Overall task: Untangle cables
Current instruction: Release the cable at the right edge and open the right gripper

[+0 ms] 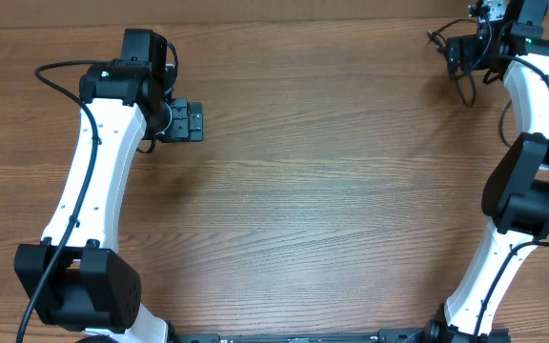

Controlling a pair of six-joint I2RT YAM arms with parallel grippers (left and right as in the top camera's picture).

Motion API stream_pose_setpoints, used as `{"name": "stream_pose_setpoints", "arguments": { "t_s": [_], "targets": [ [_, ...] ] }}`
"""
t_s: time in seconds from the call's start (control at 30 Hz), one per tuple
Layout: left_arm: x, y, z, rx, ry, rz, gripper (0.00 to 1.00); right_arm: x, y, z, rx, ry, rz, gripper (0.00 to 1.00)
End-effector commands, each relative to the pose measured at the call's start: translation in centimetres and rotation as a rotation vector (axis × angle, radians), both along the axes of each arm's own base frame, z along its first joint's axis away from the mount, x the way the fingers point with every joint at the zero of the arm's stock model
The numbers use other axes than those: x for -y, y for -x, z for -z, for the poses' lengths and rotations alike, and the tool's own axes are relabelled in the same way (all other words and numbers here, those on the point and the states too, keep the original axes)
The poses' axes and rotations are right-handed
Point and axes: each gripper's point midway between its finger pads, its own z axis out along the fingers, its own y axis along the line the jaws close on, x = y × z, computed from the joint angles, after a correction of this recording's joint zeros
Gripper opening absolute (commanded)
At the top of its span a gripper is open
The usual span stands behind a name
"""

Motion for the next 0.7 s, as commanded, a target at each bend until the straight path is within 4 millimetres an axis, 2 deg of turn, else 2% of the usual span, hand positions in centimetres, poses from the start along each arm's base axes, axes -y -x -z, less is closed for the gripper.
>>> {"name": "stream_pose_setpoints", "arguments": {
  "t_s": [0.0,0.13,0.23,0.43,0.67],
  "targets": [
    [0.2,-0.1,-0.2,0.008,0.002,0.022,1.0,0.3,0.3,-0.1,-0.006,-0.01,0.017,1.0],
    [0.2,-0.1,-0.2,0.008,0.002,0.023,1.0,-0.3,0.4,-2.7,0.034,-0.03,0.013,1.0],
    [0.2,-0.1,-0.2,0.008,0.002,0.023,1.0,-1.6,0.5,-6.4,0.102,-0.062,-0.032,1.0],
    [0.2,-0.1,-0.2,0.008,0.002,0.021,1.0,-4.9,2.1,-15.4,0.269,-0.139,-0.163,1.0],
    [0.2,-0.1,-0.3,0.009,0.002,0.022,1.0,-8.3,6.7,-25.8,0.436,-0.212,-0.25,1.0]
  ]
}}
